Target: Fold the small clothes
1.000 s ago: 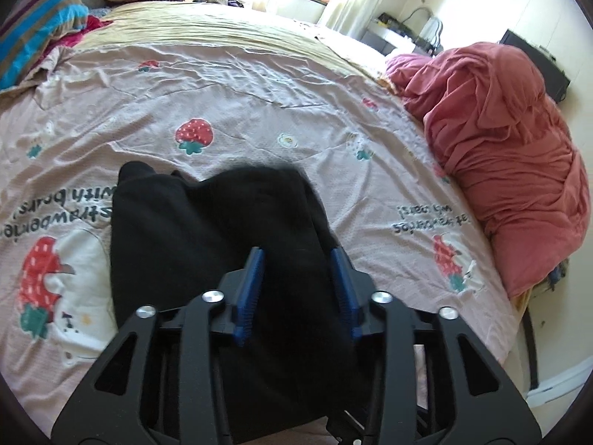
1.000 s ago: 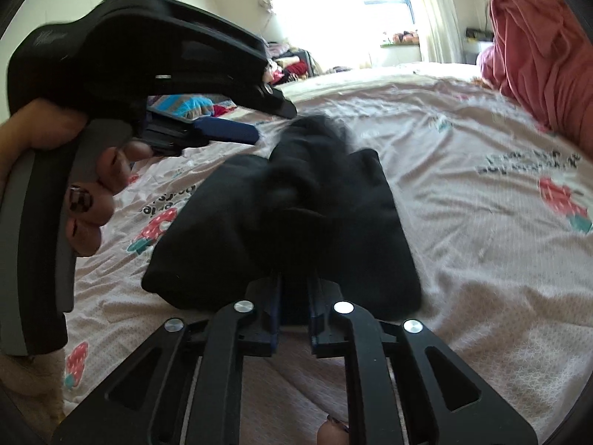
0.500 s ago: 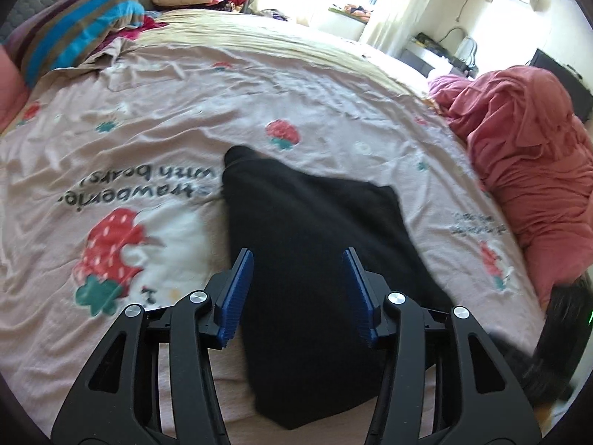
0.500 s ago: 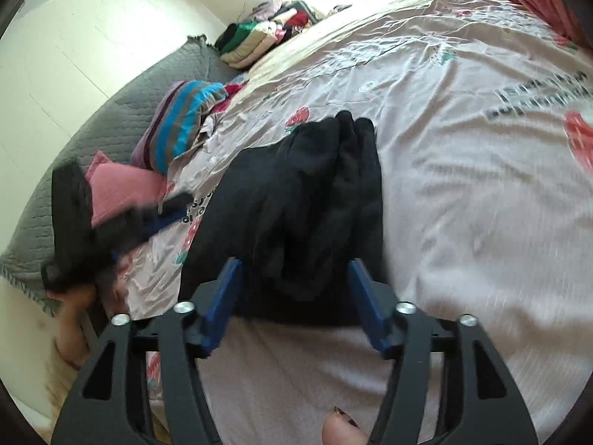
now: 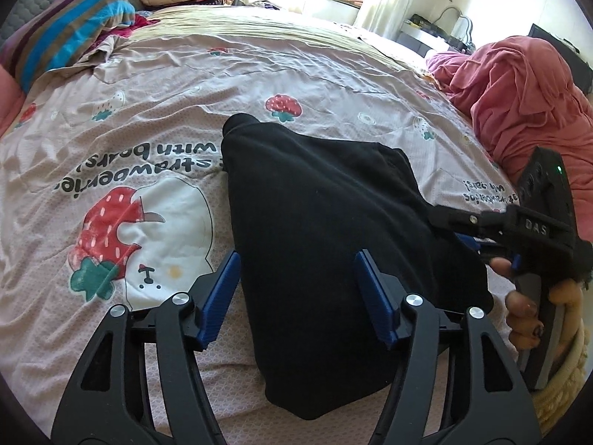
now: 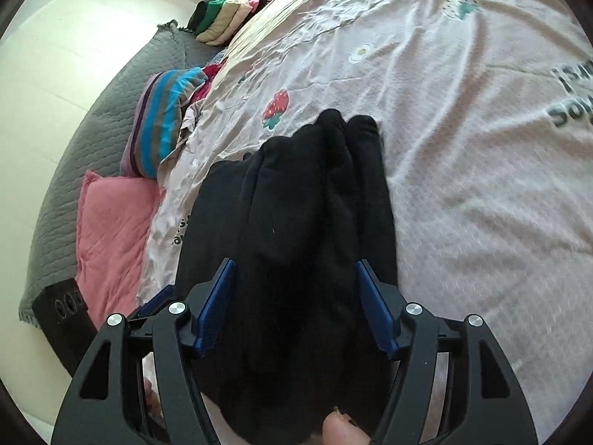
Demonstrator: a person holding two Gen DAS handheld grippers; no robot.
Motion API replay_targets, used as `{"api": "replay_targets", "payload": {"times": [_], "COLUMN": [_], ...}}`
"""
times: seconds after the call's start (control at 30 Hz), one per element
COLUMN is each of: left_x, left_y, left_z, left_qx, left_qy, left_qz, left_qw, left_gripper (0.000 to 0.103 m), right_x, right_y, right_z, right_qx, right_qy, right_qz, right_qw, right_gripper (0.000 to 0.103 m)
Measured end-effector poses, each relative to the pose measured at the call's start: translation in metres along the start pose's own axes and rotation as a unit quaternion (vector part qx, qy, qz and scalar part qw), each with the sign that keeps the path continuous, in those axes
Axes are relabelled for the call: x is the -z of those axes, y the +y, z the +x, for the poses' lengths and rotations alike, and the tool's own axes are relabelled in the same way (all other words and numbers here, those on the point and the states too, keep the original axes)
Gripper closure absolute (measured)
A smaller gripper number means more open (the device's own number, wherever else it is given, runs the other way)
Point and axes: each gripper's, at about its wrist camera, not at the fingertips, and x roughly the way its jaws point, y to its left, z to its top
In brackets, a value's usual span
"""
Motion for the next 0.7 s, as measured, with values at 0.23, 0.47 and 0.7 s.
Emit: {"api": "replay_targets", "payload": {"times": [0.23, 0.47, 0.7], "left_x": [0.0, 0.0, 0.006], "left_y": [0.001, -0.004, -0.016], "left_z": [0.002, -0.001, 0.002], "left_qx": [-0.002, 0.004, 0.015], "left_qy": [0.001, 0.001, 0.014], "left_qz": [0.0, 0.002, 0.01], "left_qw": [1.0, 1.0, 0.9997], "left_gripper": [0.044, 0.042, 0.037], "right_x": [-0.003, -0.002, 0.006], "right_y": [0.022, 0.048, 0.025], "right_z": [0.006, -0.016, -0.017], "right_qx": [0.027, 0.056, 0.114], "right_qy": [-0.02, -0.076, -0.08], "right_qz": [-0.064, -0.159, -0.175], "right_qw": [0.997, 0.983, 0.975], "right_gripper": [0.079, 0.085, 0.085]}}
